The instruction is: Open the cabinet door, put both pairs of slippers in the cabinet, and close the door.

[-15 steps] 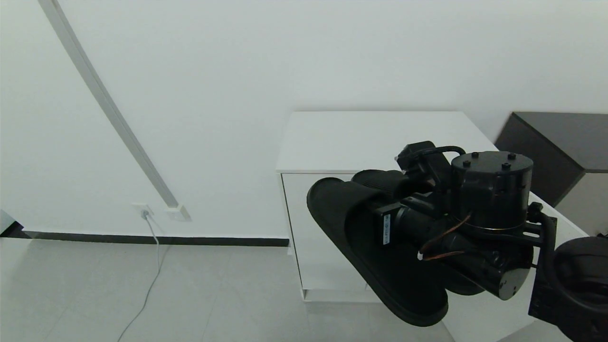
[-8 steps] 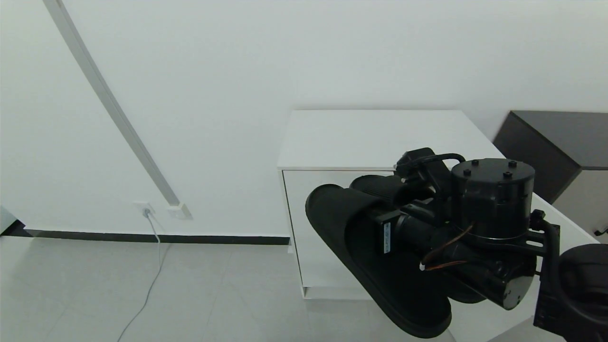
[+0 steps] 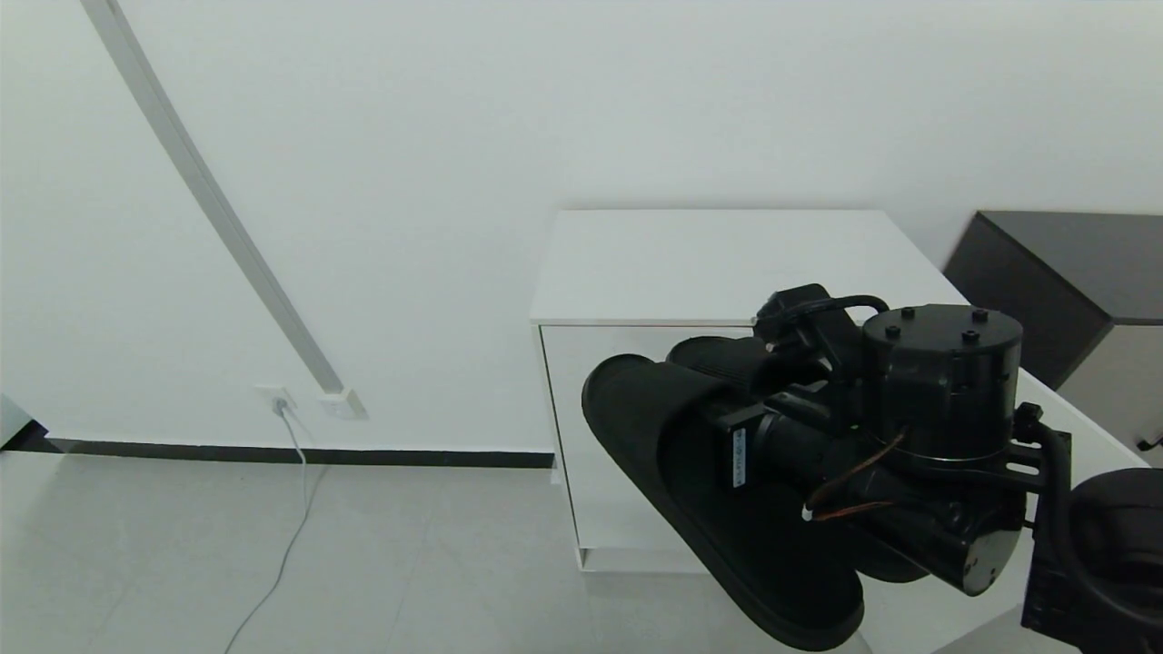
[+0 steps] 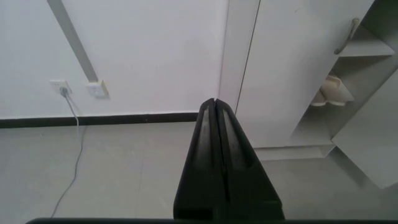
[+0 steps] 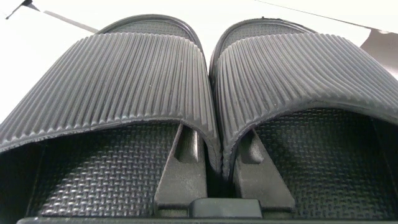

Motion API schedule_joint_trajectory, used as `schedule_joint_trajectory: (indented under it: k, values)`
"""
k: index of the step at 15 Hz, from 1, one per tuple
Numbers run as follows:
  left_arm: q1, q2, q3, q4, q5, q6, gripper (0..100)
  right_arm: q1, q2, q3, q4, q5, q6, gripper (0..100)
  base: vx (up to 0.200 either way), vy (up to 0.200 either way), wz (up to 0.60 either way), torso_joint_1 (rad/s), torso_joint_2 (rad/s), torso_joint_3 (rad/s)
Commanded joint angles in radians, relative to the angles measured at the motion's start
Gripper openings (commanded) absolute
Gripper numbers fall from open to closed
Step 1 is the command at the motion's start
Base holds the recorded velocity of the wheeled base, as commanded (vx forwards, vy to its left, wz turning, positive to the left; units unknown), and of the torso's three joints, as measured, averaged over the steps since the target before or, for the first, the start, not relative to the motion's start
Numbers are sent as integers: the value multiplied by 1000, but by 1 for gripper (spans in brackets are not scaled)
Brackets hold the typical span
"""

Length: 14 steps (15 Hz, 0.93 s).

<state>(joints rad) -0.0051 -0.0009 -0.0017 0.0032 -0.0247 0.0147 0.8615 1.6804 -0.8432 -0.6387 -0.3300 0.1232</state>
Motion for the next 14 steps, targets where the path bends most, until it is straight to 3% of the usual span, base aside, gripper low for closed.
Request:
schedule_joint_trajectory:
  k: [1,14]
  values:
    - [1,1,0,0,0,1,0,1,1,-2,-1,0,-4,0,0,-200,0,-7,7,2]
    - [-1,1,0,0,0,1,0,24,-13,4,-1,-1,-4,0,0,-200,0,3,3,3]
